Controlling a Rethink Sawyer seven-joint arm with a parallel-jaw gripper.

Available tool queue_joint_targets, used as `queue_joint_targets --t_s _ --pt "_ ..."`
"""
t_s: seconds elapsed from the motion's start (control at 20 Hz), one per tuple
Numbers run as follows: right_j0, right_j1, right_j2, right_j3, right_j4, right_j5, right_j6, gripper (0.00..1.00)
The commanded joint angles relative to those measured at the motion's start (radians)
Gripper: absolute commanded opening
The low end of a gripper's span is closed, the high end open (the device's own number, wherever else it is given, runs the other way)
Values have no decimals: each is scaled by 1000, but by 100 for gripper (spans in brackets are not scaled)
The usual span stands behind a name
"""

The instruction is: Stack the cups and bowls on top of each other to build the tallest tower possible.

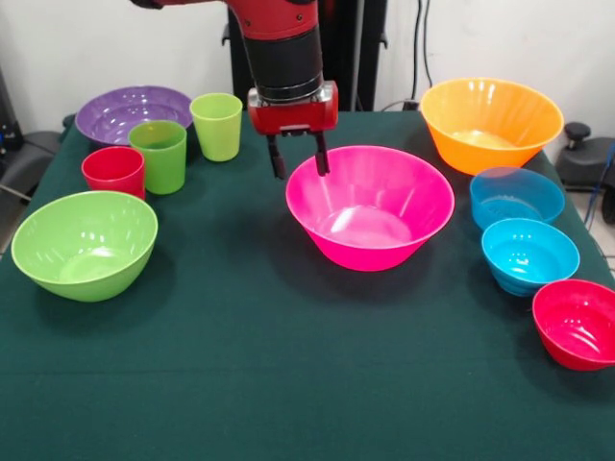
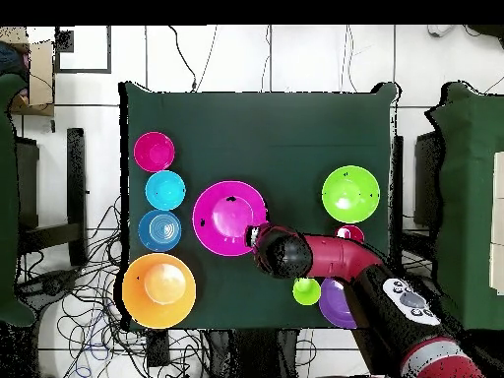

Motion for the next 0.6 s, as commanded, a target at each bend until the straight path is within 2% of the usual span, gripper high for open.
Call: queue_joint_targets --t_s 0.05,0.35,0.6 --pt "19 38 -22 -65 -54 -44 59 100" --pt "5 96 -18 -68 -73 -103 53 100" --pt "9 103 -25 -59 -81 -133 64 100"
